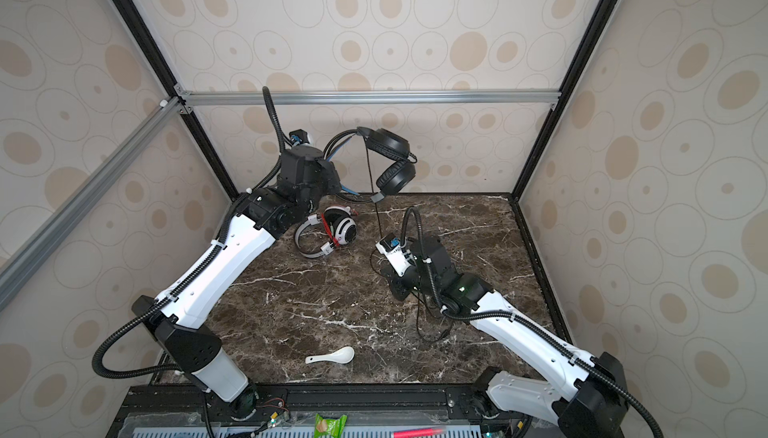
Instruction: Wrap the headphones
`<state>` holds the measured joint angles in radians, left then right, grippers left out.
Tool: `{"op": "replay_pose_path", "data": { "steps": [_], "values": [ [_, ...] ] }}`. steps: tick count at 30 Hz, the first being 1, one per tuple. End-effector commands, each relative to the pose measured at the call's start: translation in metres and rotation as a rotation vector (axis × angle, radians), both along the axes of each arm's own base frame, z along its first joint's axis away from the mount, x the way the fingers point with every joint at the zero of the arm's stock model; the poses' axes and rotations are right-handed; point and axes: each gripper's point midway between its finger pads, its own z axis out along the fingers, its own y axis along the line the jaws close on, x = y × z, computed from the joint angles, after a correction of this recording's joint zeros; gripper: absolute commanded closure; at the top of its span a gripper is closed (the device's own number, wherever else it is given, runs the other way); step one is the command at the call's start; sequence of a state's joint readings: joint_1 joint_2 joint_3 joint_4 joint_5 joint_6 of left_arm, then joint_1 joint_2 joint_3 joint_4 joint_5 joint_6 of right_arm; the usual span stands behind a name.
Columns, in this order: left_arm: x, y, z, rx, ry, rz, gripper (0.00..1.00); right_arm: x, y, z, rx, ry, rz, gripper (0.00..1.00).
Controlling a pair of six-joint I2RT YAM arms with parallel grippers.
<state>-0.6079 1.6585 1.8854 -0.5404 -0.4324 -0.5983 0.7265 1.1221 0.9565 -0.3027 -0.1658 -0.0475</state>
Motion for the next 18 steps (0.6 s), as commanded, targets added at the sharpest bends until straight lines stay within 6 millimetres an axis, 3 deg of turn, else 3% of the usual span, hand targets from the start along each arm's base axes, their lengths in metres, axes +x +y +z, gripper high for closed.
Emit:
{"op": "replay_pose_path", "data": {
  "steps": [1,14,18],
  "values": [
    [-0.004,0.018,0.035,-0.089,-0.112,0.079,1.00,-0.004,0.000,0.013,-0.047,-0.037,0.015,1.00],
    [-0.008,0.027,-0.022,0.121,-0.026,0.116,1.00,-0.006,0.010,0.066,-0.116,-0.120,0.072,1.00],
    [-0.019,0.017,-0.029,0.217,-0.021,0.075,1.00,-0.005,0.012,0.079,-0.130,-0.130,0.091,1.00]
  ]
}}
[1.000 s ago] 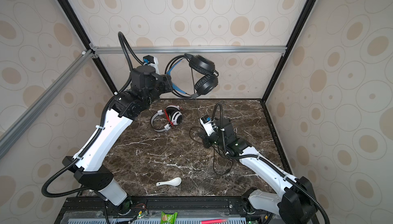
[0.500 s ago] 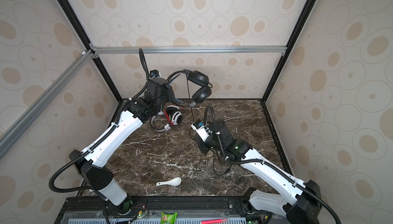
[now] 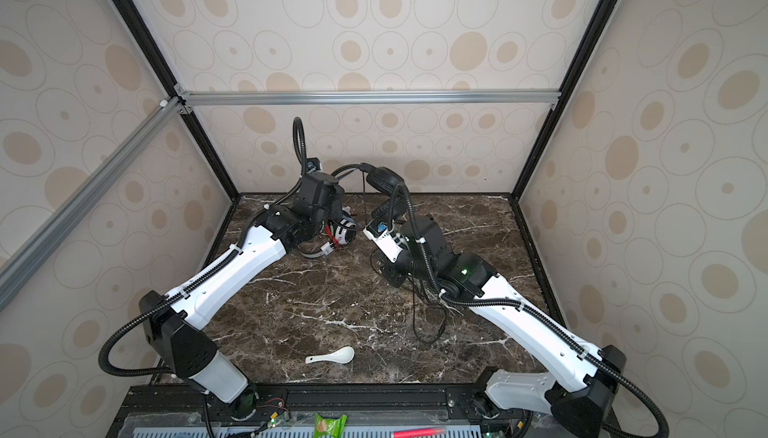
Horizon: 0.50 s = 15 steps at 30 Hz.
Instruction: Wrap the headphones
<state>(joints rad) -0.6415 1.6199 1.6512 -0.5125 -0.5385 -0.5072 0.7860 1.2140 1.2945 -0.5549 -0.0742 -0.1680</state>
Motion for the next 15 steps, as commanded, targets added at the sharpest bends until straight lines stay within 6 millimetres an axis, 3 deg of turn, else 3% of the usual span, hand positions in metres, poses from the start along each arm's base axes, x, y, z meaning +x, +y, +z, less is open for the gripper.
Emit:
{"op": "replay_pose_path", "data": {
  "steps": [1,15],
  "values": [
    [-0.010,0.005,0.042,0.025,-0.128,0.024,1.00,-0.008,0.002,0.014,-0.028,-0.025,0.048,1.00],
    [-0.053,-0.037,0.028,0.250,-0.089,-0.201,1.00,0.012,0.016,0.048,-0.067,-0.100,0.068,0.99]
  ]
}}
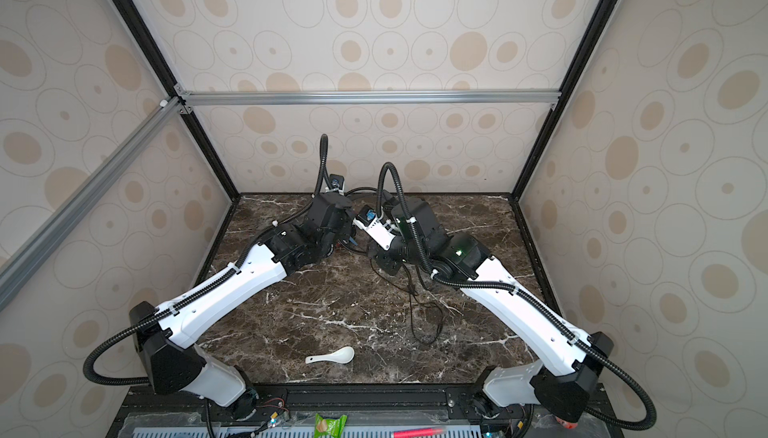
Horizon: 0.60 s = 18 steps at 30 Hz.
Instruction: Wrap the headphones
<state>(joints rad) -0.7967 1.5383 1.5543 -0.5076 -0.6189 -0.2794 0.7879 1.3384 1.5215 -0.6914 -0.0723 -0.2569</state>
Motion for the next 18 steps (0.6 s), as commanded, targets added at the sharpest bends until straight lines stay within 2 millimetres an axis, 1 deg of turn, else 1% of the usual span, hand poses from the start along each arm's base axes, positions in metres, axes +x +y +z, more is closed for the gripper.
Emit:
{"op": "replay_pose_path", "data": {
  "steps": [1,6,11,18],
  "values": [
    [-0.007,-0.003,0.028,0.017,-0.067,-0.033,1.00,0.003,0.003,0.023,0.001,-0.078,0.016,0.99],
    [-0.012,0.006,0.025,0.082,-0.065,-0.026,1.00,0.016,-0.005,0.030,-0.034,-0.131,-0.048,0.99],
    [-0.015,0.016,0.025,0.170,-0.067,-0.018,1.00,0.026,-0.018,0.036,-0.081,-0.197,-0.110,0.95],
    [-0.018,0.007,0.026,0.254,-0.054,-0.123,1.00,0.032,-0.025,0.039,-0.140,-0.245,-0.129,0.92]
  ]
}}
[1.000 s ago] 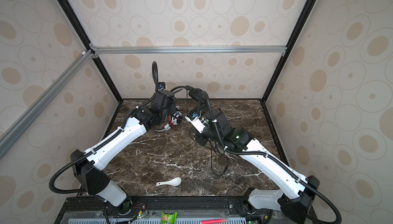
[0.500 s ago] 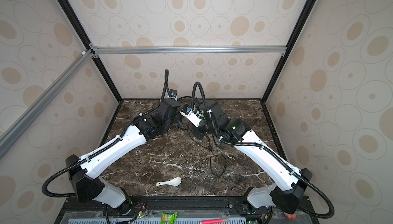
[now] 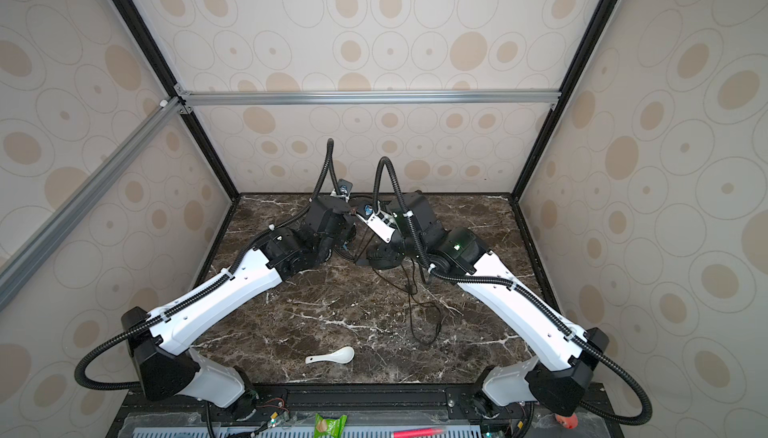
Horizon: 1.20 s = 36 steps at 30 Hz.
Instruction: Wrap the headphones
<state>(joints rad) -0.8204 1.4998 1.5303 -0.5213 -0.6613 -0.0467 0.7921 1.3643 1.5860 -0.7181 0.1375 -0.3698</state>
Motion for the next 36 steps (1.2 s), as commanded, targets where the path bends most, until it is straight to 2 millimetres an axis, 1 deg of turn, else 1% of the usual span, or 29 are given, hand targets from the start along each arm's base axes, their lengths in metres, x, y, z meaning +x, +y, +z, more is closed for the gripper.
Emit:
{"op": "replay_pose_path", "data": {
  "steps": [1,4,7,9,16,18,22,27,36],
  "values": [
    [-0.007,0.000,0.021,0.029,-0.028,-0.055,1.00,0.007,-0.005,0.025,-0.013,-0.097,-0.027,0.92],
    [-0.011,-0.008,0.020,0.017,-0.013,-0.111,1.00,0.016,-0.012,0.026,-0.034,-0.130,-0.081,0.93],
    [-0.012,-0.010,0.015,0.034,0.004,-0.135,1.00,0.023,-0.019,0.032,-0.042,-0.169,-0.130,0.92],
    [-0.013,-0.009,0.013,0.054,0.010,-0.140,1.00,0.025,-0.022,0.036,-0.049,-0.182,-0.150,0.92],
    [-0.016,-0.003,0.011,0.113,0.015,-0.146,1.00,0.029,-0.028,0.033,-0.087,-0.191,-0.172,0.90],
    [-0.016,0.001,0.012,0.140,0.009,-0.140,1.00,0.029,-0.030,0.032,-0.089,-0.186,-0.173,0.88],
    [-0.020,0.004,0.015,0.169,0.009,-0.162,1.00,0.033,-0.037,0.031,-0.093,-0.182,-0.192,0.86],
    [-0.037,-0.009,0.025,0.085,-0.004,-0.298,1.00,0.042,-0.048,0.027,-0.050,-0.149,-0.232,0.87],
    [-0.058,-0.028,0.026,-0.014,0.044,-0.429,1.00,0.060,-0.069,0.024,0.111,-0.064,-0.307,0.87]
  ]
}}
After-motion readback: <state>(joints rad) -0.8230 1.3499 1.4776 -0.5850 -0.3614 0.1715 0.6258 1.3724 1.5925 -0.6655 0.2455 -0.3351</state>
